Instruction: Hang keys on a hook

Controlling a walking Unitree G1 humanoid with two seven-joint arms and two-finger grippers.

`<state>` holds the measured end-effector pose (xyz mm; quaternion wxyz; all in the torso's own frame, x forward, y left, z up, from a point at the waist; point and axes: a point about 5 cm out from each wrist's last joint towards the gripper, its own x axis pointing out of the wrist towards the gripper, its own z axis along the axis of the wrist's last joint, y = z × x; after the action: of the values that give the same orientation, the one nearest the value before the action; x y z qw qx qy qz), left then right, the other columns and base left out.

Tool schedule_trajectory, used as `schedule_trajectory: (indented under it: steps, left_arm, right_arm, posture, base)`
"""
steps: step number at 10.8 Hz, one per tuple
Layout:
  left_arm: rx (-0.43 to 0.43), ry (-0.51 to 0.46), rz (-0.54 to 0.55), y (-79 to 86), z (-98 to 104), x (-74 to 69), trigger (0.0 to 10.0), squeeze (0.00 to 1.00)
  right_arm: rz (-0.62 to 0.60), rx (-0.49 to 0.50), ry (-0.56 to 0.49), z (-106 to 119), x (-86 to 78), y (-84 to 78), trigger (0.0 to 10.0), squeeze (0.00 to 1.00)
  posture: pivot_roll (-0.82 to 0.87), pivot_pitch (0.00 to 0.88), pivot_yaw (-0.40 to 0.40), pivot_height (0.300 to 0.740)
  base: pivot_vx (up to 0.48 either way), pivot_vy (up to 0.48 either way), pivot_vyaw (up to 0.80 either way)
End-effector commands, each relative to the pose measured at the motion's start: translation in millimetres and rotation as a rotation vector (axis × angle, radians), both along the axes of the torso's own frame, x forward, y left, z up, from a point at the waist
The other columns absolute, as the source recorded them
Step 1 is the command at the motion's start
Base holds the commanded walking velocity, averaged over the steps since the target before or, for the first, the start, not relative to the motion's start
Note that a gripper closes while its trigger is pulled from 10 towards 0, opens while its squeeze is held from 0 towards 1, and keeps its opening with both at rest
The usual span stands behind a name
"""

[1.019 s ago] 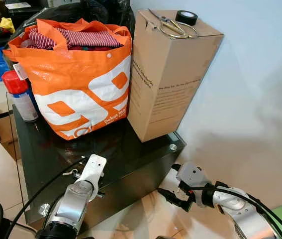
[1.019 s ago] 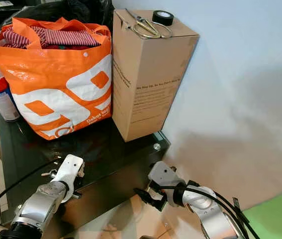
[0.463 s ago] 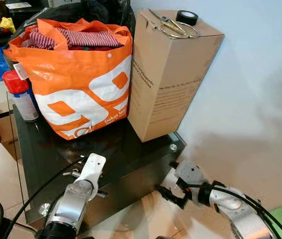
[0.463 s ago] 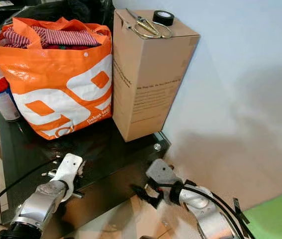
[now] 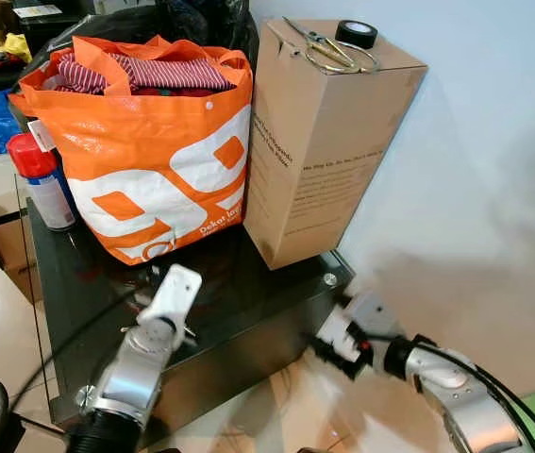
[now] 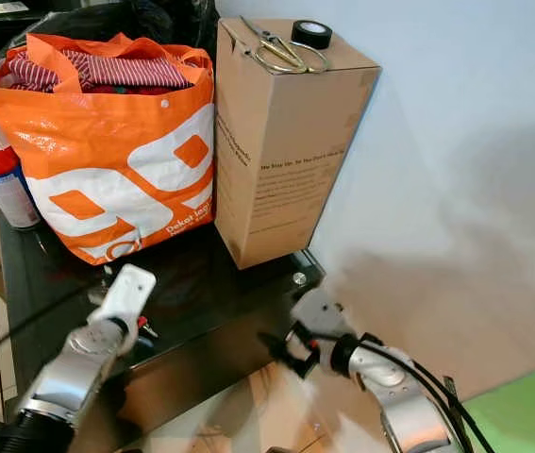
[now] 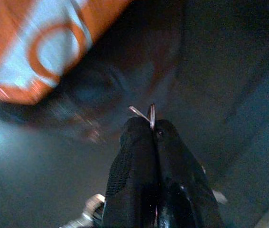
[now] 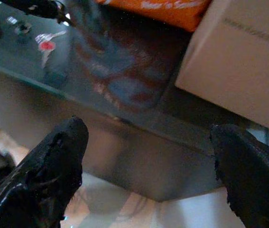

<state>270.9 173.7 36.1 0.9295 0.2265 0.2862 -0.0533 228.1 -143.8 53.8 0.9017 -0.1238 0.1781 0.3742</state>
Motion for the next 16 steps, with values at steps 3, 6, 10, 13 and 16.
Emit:
schedule_trajectory:
  steps: [3,6,10,13,16]
  left_arm:
    - [0.112,-0.150,-0.048,1.6,24.1,12.4,0.0,0.00]
    - [0.313,-0.165,-0.082,13.9,26.3,14.2,0.0,0.00]
    - [0.474,-0.202,-0.152,15.9,33.1,17.9,0.0,0.00]
    - [0.344,-0.281,-0.168,3.2,42.5,22.4,0.0,0.00]
    - [-0.304,-0.460,-0.191,-16.3,74.6,18.4,0.0,0.00]
  right_arm:
    - [-0.121,0.125,-0.044,11.9,10.6,-4.9,10.0,0.00]
    - [-0.153,0.189,-0.038,13.3,10.9,-4.0,10.0,0.00]
    - [-0.182,0.241,-0.033,15.2,16.6,-6.9,10.0,0.00]
    - [-0.214,0.247,-0.055,16.6,15.0,-9.0,10.0,0.00]
    - [-0.324,0.216,-0.169,26.6,17.1,-12.5,10.0,0.00]
  posture:
    - [-0.10,0.000,-0.099,0.740]
    - [-0.10,0.000,-0.089,0.740]
    - [-0.09,0.000,-0.077,0.740]
    - [-0.09,0.000,-0.076,0.740]
    - [-0.08,0.000,-0.075,0.740]
  base:
    - [0.000,0.000,0.00]
    - [0.000,0.000,0.00]
    - [0.000,0.000,0.00]
    - [0.000,0.000,0.00]
    - [0.000,0.000,0.00]
